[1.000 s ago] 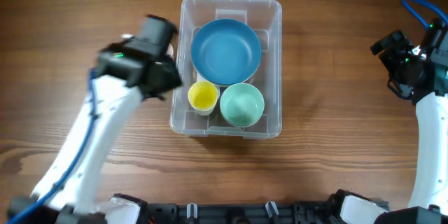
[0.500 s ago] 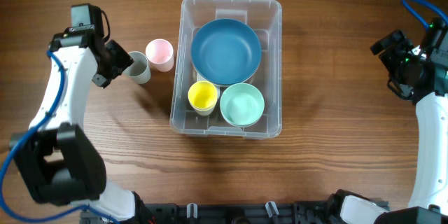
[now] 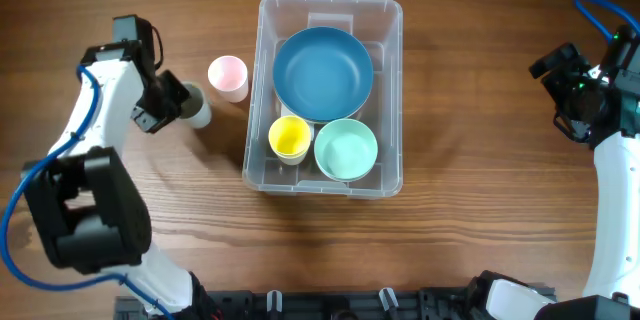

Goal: Pack container
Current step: 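Grasp the grey cup with the left gripper and stack it in the bin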

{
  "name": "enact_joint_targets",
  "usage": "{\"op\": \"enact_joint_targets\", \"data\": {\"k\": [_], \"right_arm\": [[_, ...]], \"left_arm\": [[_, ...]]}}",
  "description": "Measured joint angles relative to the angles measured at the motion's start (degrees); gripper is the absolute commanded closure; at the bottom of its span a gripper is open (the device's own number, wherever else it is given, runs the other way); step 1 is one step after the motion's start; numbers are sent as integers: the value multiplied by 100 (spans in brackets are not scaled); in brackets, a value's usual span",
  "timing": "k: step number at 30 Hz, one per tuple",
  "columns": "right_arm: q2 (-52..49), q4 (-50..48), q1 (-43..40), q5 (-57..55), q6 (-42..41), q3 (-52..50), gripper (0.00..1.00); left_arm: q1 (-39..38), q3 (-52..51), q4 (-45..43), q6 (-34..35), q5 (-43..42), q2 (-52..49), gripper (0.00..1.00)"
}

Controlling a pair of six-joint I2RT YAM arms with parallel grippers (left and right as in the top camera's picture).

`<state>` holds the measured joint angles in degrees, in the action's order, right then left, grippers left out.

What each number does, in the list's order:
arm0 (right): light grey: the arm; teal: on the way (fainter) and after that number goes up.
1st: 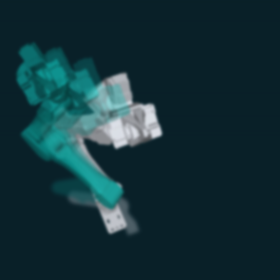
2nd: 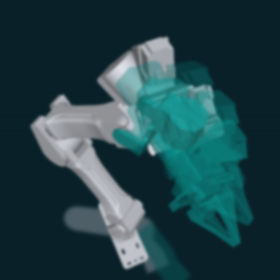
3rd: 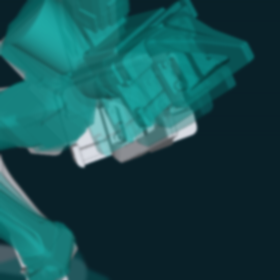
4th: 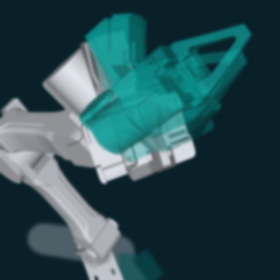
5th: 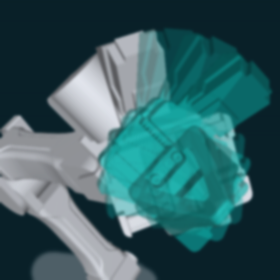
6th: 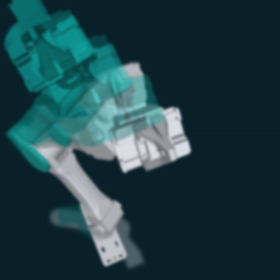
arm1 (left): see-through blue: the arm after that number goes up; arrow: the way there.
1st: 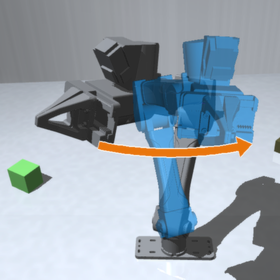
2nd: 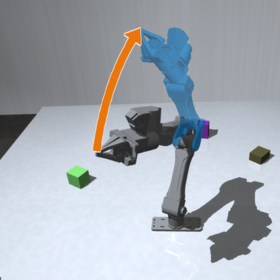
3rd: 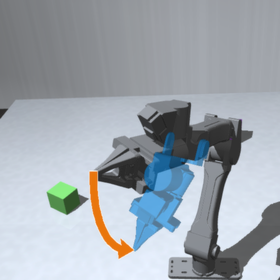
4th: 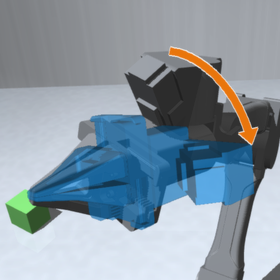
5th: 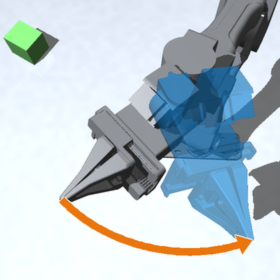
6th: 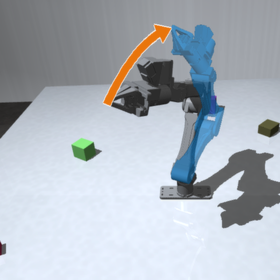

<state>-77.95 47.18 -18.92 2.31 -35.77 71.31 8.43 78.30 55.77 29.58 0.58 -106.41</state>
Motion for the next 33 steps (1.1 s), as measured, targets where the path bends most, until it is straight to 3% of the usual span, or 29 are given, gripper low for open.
{"op": "enact_joint_targets", "data": {"k": [6, 9, 12, 17, 26, 27, 28, 31, 32, 33], "right_arm": [[0, -2, 0, 0, 0, 0, 0], [0, 0, 0, 0, 0, 0, 0], [0, -2, 0, 0, -2, 0, 0], [0, -2, 0, 0, 0, 0, 1], [0, -2, 0, 0, 0, 0, 0], [0, -2, 0, 0, 0, 0, 0], [0, -2, 0, 0, 0, 0, 0], [0, -2, 0, 0, 0, 0, 0], [0, -2, 0, 0, 0, 0, 0], [0, -2, 0, 0, 0, 0, 0]], "left_arm": [[-31, 118, 883, -46, 166, 1458, 96], [-564, 203, 960, -105, 55, 2225, 96], [-1604, 249, 970, -146, -57, 2750, 96], [-2946, 249, 981, -149, 24, 2702, 96], [-3532, 249, 964, -87, 120, 1639, 95], [-3532, 249, 966, -55, 129, 1580, 89], [-3532, 249, 968, -28, 157, 1561, 66], [-3515, 256, 986, 26, 232, 1700, 41], [-3506, 260, 986, 63, 238, 1744, 14], [-3421, 284, 1014, 103, 317, 2000, 11]]}}
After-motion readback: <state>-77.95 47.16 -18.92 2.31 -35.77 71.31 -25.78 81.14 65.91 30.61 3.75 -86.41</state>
